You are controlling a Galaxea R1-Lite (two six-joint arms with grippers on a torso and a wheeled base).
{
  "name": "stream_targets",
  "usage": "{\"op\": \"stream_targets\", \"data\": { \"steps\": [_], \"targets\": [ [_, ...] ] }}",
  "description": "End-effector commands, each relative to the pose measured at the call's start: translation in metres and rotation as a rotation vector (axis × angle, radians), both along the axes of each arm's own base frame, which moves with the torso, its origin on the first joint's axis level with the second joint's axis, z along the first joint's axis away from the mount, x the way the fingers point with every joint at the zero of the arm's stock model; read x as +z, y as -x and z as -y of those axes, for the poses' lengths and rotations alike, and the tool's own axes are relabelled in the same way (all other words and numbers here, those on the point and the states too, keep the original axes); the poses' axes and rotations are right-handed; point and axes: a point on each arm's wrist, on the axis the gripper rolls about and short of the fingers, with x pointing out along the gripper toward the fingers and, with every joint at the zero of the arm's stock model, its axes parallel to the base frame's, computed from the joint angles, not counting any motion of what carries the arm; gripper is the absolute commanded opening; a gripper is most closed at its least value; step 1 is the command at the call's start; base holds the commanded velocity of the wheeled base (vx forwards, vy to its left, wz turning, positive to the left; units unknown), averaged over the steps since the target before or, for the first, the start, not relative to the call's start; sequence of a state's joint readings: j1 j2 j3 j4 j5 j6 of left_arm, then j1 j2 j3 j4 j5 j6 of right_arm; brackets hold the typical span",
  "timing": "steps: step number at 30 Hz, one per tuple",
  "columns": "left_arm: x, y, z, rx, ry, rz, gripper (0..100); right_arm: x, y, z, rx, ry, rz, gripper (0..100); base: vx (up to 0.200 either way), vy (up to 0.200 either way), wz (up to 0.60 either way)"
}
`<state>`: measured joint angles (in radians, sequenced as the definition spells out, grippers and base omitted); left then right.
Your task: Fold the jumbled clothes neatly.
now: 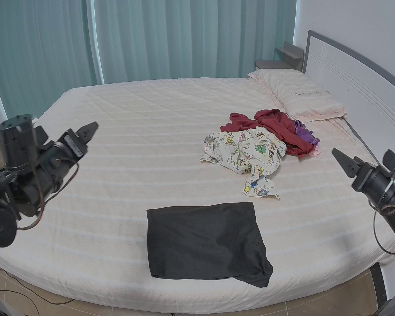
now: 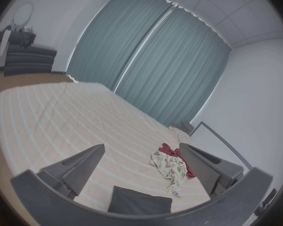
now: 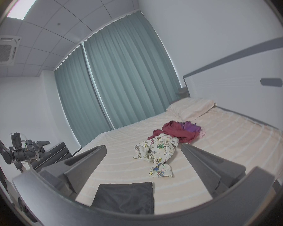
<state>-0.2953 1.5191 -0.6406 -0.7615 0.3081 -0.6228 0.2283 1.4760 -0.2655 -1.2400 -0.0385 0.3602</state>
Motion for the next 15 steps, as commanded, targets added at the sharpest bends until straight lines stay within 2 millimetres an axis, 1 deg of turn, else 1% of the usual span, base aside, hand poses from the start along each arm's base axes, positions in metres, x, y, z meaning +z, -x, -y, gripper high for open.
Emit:
{"op": "stream_targets", "data": {
  "steps": [1,2,5,7,9,10,11,15],
  "targets": [
    [0.014,0.118,-0.044,0.076,-0.177,0.177,100,0.015,0.095,0.022,-0.015,0.067,0.165,100,0.0,0.0,0.0],
    [0.013,0.121,-0.045,0.083,-0.183,0.18,100,0.015,0.098,0.023,-0.016,0.068,0.162,100,0.0,0.0,0.0],
    [0.009,0.149,-0.053,0.156,-0.21,0.221,100,0.007,0.127,0.03,-0.016,0.081,0.143,100,0.0,0.0,0.0],
    [0.001,0.161,-0.057,0.189,-0.253,0.195,100,-0.003,0.145,0.034,-0.018,0.102,0.133,100,0.0,0.0,0.0],
    [-0.006,0.177,-0.061,0.205,-0.286,0.188,100,-0.014,0.163,0.039,-0.029,0.119,0.115,100,0.0,0.0,0.0],
    [-0.006,0.177,-0.061,0.205,-0.286,0.188,100,-0.014,0.163,0.039,-0.029,0.119,0.115,100,0.0,0.0,0.0],
    [-0.013,0.191,-0.065,0.205,-0.299,0.187,100,-0.026,0.178,0.043,-0.081,0.129,0.086,100,0.0,0.0,0.0],
    [-0.026,0.213,-0.07,0.23,-0.316,0.149,100,-0.045,0.201,0.047,-0.17,0.143,0.047,100,0.0,0.0,0.0]
  ]
}}
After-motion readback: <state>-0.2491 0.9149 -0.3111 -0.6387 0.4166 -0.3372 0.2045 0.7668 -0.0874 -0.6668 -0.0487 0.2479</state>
